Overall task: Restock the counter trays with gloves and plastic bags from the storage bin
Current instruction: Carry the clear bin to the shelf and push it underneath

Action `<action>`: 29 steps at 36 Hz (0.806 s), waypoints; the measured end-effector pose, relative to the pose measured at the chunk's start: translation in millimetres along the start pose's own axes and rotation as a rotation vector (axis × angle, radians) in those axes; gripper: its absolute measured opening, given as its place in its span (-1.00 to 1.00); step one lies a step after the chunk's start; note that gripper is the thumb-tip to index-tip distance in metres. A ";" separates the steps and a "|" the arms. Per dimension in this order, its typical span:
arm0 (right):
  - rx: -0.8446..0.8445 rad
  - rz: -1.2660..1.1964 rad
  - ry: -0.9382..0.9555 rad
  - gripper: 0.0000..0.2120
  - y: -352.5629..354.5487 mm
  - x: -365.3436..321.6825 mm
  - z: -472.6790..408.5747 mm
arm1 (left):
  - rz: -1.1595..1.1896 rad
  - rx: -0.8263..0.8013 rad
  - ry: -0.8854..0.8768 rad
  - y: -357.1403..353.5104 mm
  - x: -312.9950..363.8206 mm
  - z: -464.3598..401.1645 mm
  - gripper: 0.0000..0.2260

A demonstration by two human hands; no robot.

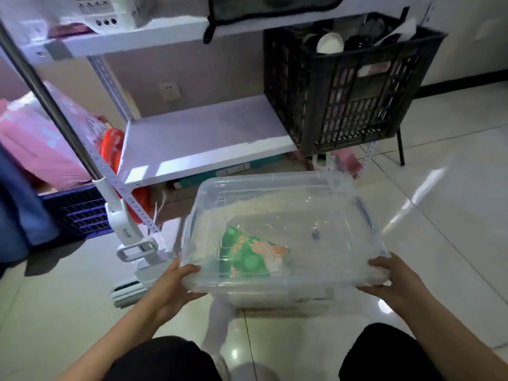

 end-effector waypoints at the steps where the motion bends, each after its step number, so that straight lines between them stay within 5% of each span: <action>1: -0.016 -0.059 -0.022 -0.80 -0.9 -2.1 2.7 | 0.001 -0.006 -0.013 0.6 8.5 6.0 -0.61; 15: -0.259 -0.039 0.235 -0.59 -87.5 -111.3 30.0 | 0.016 0.005 -0.378 14.9 157.6 41.5 -0.48; 23: -0.358 0.006 0.224 -0.62 -159.2 -143.0 -2.0 | 0.117 0.056 -0.434 37.0 188.0 25.6 -0.54; 29: -0.273 -0.027 0.170 -0.75 -188.0 -166.0 -28.1 | 0.161 0.124 -0.421 18.2 196.8 -3.9 -0.65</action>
Point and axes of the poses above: each hand's wrist, its own z-axis away from the middle knuckle, its own y-axis out of the back of the hand, x = y × z, the point moved 3 cm from there along -z, towards the middle knuckle, and after that the axes turned 13 degrees about -y, right-handed, at the moved point
